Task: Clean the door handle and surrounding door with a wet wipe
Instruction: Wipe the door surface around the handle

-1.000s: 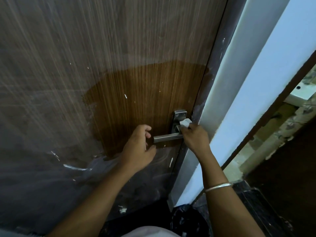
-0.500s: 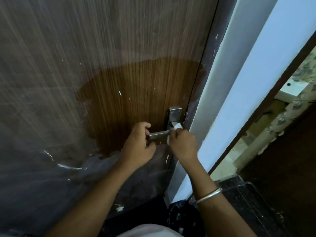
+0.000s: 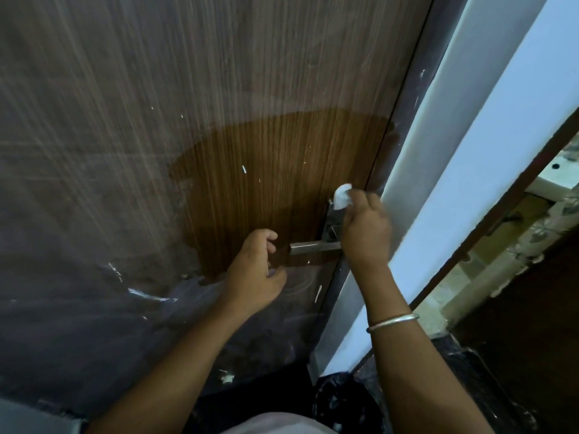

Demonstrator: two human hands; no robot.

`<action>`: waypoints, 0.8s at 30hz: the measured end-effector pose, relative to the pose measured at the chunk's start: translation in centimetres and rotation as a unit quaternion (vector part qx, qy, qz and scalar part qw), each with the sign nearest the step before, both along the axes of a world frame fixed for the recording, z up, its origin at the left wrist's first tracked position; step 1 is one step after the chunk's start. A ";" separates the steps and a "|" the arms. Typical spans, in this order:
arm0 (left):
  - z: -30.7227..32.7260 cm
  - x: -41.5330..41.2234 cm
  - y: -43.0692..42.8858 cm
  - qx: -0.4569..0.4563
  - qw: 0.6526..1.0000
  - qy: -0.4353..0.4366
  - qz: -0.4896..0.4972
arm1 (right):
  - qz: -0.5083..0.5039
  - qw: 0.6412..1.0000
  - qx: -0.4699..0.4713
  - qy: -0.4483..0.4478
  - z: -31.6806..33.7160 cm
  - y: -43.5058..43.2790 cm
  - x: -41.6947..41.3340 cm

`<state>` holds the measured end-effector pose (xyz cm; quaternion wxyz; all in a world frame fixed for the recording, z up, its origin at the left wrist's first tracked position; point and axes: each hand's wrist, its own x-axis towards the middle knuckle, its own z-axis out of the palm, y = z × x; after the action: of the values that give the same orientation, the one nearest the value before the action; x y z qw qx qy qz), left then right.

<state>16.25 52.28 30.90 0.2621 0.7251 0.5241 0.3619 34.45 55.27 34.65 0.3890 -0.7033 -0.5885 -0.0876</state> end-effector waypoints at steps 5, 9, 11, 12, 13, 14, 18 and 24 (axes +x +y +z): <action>0.1 -0.6 0.0 -0.005 1.000 0.005 0.014 | 0.027 0.990 0.059 -0.124 -0.9 0.6 -0.9; -0.1 -0.1 0.0 -0.014 1.000 0.010 0.011 | 0.026 0.978 0.063 -0.197 -1.0 0.8 -0.5; -0.1 0.4 0.0 -0.018 1.000 0.009 0.003 | 0.041 0.975 0.055 -0.212 -1.2 0.6 -0.1; -0.1 0.6 0.0 -0.015 1.000 0.011 0.002 | 0.053 0.973 0.050 -0.218 -1.3 0.4 0.0; -0.1 0.7 0.0 -0.013 1.000 0.014 0.003 | 0.062 0.972 0.041 -0.223 -1.3 0.2 0.0; -0.1 0.8 0.0 -0.013 1.000 0.017 0.004 | 0.062 0.971 0.032 -0.227 -1.3 0.1 0.0; 0.1 1.2 0.0 -0.013 1.000 0.026 0.005 | 0.019 0.973 -0.012 -0.230 -0.3 -0.1 -0.7; 0.2 1.3 -0.3 -0.006 0.999 0.031 0.021 | -0.021 0.966 -0.118 -0.230 -0.6 -1.1 -2.2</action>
<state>17.57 52.00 31.09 0.2427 0.7234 0.5490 0.3411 32.23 54.20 34.02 0.1552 -0.7175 -0.6534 -0.1847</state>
